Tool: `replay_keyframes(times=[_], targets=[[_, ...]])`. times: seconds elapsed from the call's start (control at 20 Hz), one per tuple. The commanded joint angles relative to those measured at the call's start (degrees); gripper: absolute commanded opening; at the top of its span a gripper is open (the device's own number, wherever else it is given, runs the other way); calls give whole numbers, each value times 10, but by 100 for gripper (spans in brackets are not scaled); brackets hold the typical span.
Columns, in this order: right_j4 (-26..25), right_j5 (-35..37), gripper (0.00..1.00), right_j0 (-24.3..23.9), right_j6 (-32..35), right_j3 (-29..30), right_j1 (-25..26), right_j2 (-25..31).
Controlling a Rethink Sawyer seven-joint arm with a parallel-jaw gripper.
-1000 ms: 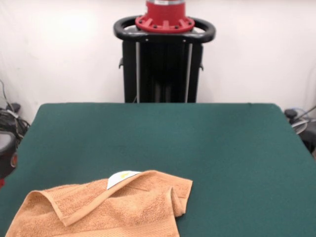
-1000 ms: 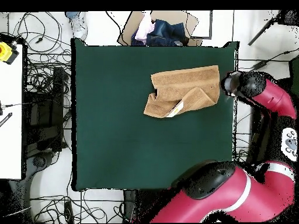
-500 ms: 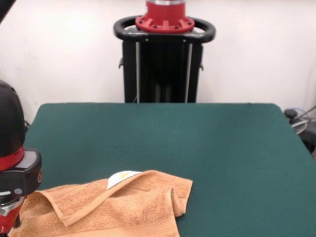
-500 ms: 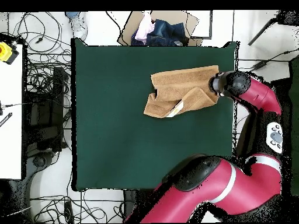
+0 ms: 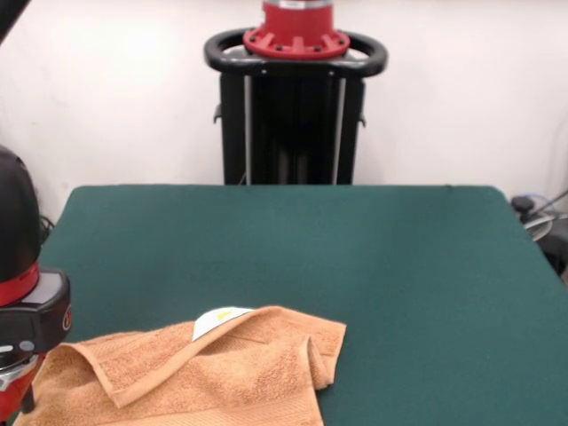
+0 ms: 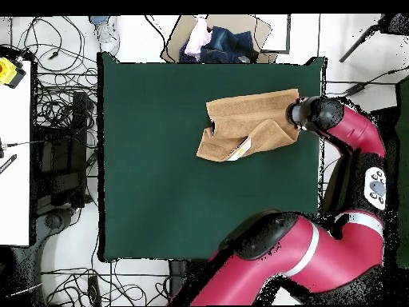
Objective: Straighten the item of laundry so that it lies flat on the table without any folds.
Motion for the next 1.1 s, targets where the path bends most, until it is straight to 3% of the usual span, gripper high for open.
replay_keyframes(times=[0.05,0.25,0.6,1.1], targets=[[43,-57,100,20,127,48,30,17],[58,-75,100,30,144,72,20,16],[85,-37,100,57,161,119,-37,-10],[117,-43,100,73,159,131,-42,-28]])
